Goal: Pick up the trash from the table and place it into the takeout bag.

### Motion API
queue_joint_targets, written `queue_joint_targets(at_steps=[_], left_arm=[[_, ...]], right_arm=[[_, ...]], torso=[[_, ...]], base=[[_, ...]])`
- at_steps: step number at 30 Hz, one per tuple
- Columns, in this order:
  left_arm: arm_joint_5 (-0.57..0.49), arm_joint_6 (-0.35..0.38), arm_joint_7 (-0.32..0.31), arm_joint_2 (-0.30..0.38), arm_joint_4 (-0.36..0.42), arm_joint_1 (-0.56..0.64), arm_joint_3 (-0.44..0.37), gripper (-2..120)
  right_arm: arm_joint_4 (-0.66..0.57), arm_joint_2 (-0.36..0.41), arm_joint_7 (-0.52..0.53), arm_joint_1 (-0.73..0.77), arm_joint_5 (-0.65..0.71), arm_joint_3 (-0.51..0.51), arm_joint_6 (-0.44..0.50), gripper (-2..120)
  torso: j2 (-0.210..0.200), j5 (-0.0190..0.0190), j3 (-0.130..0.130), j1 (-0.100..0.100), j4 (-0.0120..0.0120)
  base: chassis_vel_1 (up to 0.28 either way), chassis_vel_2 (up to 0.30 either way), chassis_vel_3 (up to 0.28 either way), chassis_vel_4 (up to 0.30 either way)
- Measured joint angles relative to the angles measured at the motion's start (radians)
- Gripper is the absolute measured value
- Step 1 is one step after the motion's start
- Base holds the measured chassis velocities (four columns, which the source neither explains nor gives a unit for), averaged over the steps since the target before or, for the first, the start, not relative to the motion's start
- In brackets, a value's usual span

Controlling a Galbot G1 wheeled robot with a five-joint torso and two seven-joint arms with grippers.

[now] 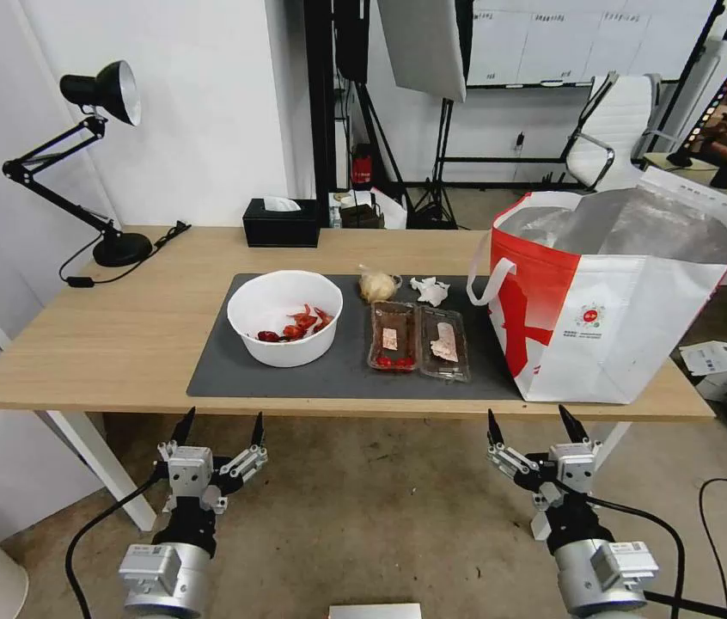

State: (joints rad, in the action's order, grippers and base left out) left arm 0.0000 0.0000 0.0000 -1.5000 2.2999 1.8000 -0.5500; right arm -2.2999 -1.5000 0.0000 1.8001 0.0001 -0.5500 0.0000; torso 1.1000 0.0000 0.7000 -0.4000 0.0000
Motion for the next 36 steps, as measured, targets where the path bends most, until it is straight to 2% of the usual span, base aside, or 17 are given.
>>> queue_joint_targets(at_steps=[20,21,22,23,24,26,27,28,30,31,33,36], left_arm=[[-0.002,0.012,-0.003,0.0,0.0,0.0,0.002,100],[-0.013,0.058,-0.018,-0.001,0.008,-0.002,0.012,100],[-0.017,0.075,-0.023,-0.001,0.011,-0.003,0.016,100],[-0.028,0.125,-0.039,-0.002,0.02,-0.005,0.028,100],[-0.028,0.125,-0.039,-0.002,0.02,-0.005,0.028,100],[-0.064,0.198,-0.074,-0.008,0.04,-0.008,0.05,100],[-0.064,0.198,-0.074,-0.008,0.04,-0.008,0.05,100],[-0.102,0.191,-0.09,-0.017,0.059,-0.01,0.067,100],[-0.122,0.134,-0.091,-0.02,0.066,-0.009,0.071,100],[-0.122,0.134,-0.091,-0.02,0.066,-0.009,0.071,100],[-0.13,0.061,-0.089,-0.022,0.079,-0.009,0.064,100],[-0.131,0.045,-0.088,-0.022,0.085,-0.01,0.061,100]], right_arm=[[0.0,0.0,0.0,0.0,0.0,0.0,-0.001,100],[-0.001,0.0,-0.002,-0.001,0.001,-0.003,-0.009,100],[-0.003,-0.001,-0.005,-0.001,0.002,-0.006,-0.015,100],[-0.011,-0.006,-0.021,-0.003,0.009,-0.022,-0.053,100],[-0.011,-0.006,-0.021,-0.003,0.009,-0.022,-0.053,100],[-0.032,-0.017,-0.059,-0.011,0.028,-0.059,-0.144,100],[-0.032,-0.017,-0.059,-0.011,0.028,-0.059,-0.144,100],[-0.047,-0.025,-0.086,-0.016,0.041,-0.086,-0.209,100],[-0.056,-0.03,-0.105,-0.019,0.05,-0.103,-0.252,100],[-0.056,-0.03,-0.105,-0.019,0.05,-0.103,-0.252,100],[-0.057,-0.031,-0.108,-0.02,0.051,-0.106,-0.259,100],[-0.057,-0.031,-0.108,-0.02,0.052,-0.106,-0.259,100]], torso=[[0.0,0.0,0.0,0.0,0.0],[0.0,0.0,0.0,0.0,0.0],[0.0,0.0,0.0,0.0,0.0],[0.0,0.0001,0.0,0.0,0.0001],[0.0,0.0001,0.0,0.0,0.0001],[0.0,0.0001,0.0,0.0,0.0],[0.0,0.0001,0.0,0.0,0.0],[0.0,0.0001,0.0,0.0,0.0],[0.0,0.0002,0.0,0.0,0.0],[0.0,0.0002,0.0,0.0,0.0],[0.0,0.0,0.0,0.0,0.0001],[0.0,0.0001,0.0,0.0,0.0]], base=[[0.0,0.0,0.0,0.0],[0.0,0.0,0.0,0.0],[0.0,0.0,0.0,0.0],[0.0,0.0,0.0,0.0],[0.0,0.0,0.0,0.0],[0.0,0.0,0.0,0.0],[0.0,0.0,0.0,0.0],[0.0,0.0,0.0,0.0],[0.0,0.0,0.0,0.0],[0.0,0.0,0.0,0.0],[0.0,0.0,0.0,0.0],[0.0,0.0,0.0,0.0]])
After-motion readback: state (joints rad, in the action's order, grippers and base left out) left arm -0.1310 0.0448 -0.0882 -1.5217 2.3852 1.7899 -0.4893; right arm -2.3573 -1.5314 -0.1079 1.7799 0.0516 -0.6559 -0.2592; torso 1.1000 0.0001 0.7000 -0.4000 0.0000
